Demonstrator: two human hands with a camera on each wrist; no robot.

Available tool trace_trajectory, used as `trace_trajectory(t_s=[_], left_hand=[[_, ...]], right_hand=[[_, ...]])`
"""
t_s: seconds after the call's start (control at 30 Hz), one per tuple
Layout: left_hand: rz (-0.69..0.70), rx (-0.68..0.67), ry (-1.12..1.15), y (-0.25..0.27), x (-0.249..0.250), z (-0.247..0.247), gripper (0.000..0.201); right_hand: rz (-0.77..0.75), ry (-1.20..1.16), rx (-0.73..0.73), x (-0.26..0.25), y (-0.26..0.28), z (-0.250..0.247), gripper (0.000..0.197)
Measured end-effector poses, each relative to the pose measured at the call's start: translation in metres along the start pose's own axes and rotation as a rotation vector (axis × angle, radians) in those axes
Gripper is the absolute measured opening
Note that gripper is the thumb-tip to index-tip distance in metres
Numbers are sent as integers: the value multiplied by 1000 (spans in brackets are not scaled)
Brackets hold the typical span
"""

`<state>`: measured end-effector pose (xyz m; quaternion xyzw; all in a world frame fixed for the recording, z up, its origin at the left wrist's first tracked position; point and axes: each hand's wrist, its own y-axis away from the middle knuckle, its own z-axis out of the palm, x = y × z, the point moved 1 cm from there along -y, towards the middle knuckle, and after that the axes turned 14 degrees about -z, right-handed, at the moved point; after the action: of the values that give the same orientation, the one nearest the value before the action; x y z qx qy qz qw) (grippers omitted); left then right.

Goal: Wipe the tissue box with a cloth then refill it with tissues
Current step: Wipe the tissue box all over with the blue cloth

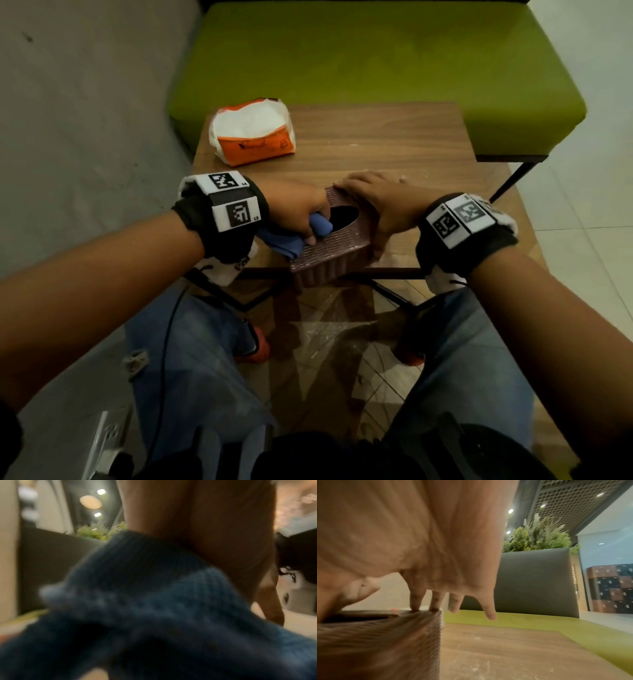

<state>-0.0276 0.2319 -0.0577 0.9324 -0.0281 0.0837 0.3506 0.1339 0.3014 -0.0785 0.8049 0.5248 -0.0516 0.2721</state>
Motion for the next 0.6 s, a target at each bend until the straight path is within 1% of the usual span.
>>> trace_trajectory(t_s=[0.1, 0.13, 0.2, 0.27, 0.3, 0.33, 0.37, 0.4, 0.43, 0.5, 0.53, 0.6], left_hand=[[-46, 106, 169, -4, 5, 12, 19], [-65, 168, 246, -6, 11, 16, 17], [-130, 342, 407, -15, 23, 22, 16], [-210, 476, 446, -22, 35, 26, 23], [-210, 497, 424, -23, 38, 26, 23], [-168, 471, 393, -23, 39, 24, 20], [-102, 405, 360, -21, 35, 21, 13], [-39, 317, 297, -16, 30, 17, 11], [-3, 209, 210, -9, 23, 11, 15], [17, 23, 78, 1, 9, 2, 14], [33, -41, 31, 3, 6, -1, 12], [43, -147, -97, 2, 8, -6, 15]], right_hand=[[-31, -121, 83, 3, -3, 8, 129], [-38, -155, 106, 2, -3, 14, 129], [-46, -182, 177, 0, -4, 23, 130], [-50, -205, 249, 2, -4, 30, 127], [-49, -222, 260, 3, -3, 31, 126], [-53, -226, 256, 5, -2, 31, 125], [-60, -212, 239, 6, 0, 29, 125], [-68, -181, 213, 7, 1, 27, 126], [-72, -142, 180, 8, 1, 24, 128], [-59, -66, 108, 6, -1, 15, 129], [-53, -26, 81, 4, -2, 12, 128], [-54, 75, 39, -2, -5, 6, 127]])
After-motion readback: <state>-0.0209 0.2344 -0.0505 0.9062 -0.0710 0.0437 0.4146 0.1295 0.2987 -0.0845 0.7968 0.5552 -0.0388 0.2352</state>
